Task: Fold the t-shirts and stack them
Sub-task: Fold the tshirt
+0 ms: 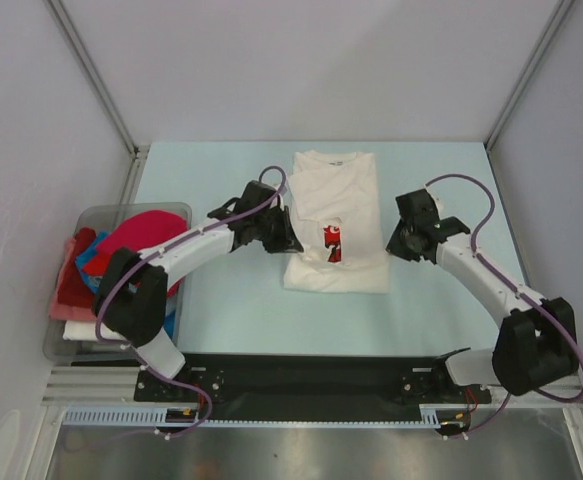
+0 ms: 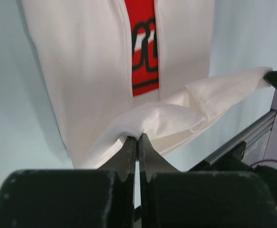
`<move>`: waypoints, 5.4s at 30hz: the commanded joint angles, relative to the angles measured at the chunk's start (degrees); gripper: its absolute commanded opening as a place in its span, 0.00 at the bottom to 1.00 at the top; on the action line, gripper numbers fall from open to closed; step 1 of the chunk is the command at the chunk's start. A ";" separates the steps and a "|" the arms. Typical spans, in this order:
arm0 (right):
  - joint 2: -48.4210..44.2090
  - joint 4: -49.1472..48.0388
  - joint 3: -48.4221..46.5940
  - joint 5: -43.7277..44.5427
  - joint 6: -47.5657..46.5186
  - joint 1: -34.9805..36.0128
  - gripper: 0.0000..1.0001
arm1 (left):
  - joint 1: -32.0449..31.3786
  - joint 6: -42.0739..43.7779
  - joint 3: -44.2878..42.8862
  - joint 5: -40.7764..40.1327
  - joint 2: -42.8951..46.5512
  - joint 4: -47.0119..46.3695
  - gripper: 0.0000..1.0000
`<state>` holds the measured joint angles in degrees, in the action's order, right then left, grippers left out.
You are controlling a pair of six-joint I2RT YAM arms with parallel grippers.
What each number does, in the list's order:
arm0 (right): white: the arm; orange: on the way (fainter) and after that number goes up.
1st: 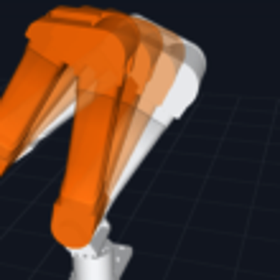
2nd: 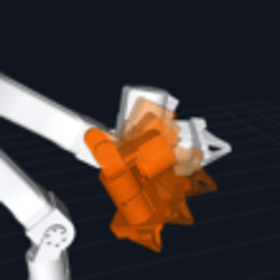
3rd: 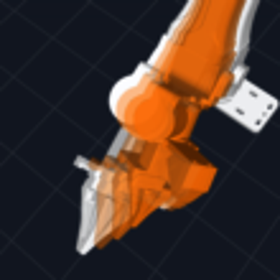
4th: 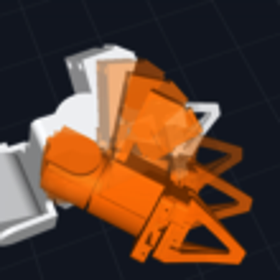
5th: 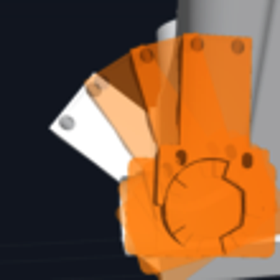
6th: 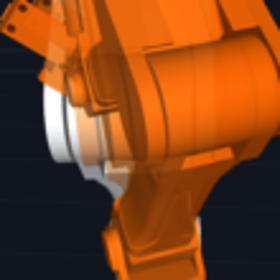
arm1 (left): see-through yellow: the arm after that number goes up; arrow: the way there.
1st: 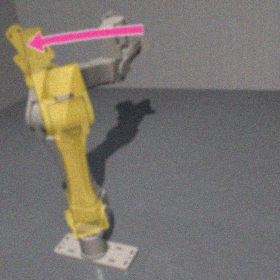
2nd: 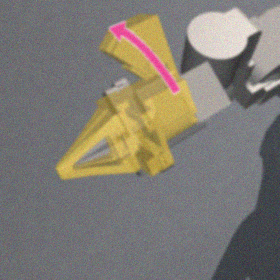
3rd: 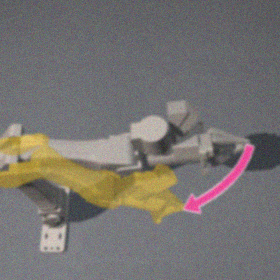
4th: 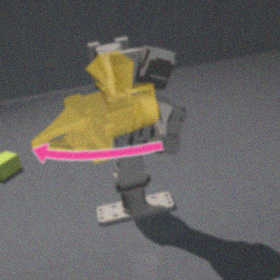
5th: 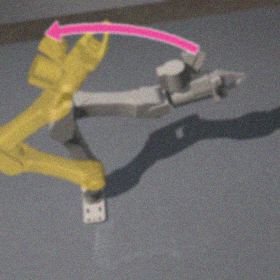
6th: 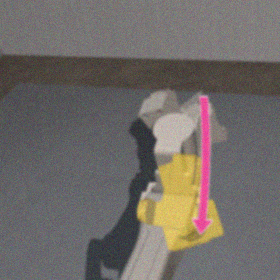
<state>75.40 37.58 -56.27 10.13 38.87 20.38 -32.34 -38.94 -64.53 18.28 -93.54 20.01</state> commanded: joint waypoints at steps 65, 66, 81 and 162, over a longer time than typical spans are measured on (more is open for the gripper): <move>11.52 -26.68 13.12 -19.88 -5.65 -8.96 0.32 | 2.89 3.78 12.15 -2.55 -3.06 -12.80 0.67; 11.79 -26.86 13.29 -20.06 -5.39 -8.96 0.26 | 2.81 3.69 12.41 -2.55 -3.06 -13.15 0.66; 9.33 -27.04 14.00 -20.68 -4.86 -9.04 0.00 | 2.89 2.73 10.13 -2.72 -9.55 -16.23 0.37; 23.65 -16.31 -24.58 -27.88 -11.36 -15.02 0.00 | 15.11 9.93 -16.14 2.11 -6.12 8.55 0.00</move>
<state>96.12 24.45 -76.51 -18.59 29.54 6.79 -18.74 -30.96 -76.64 22.57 -97.27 27.59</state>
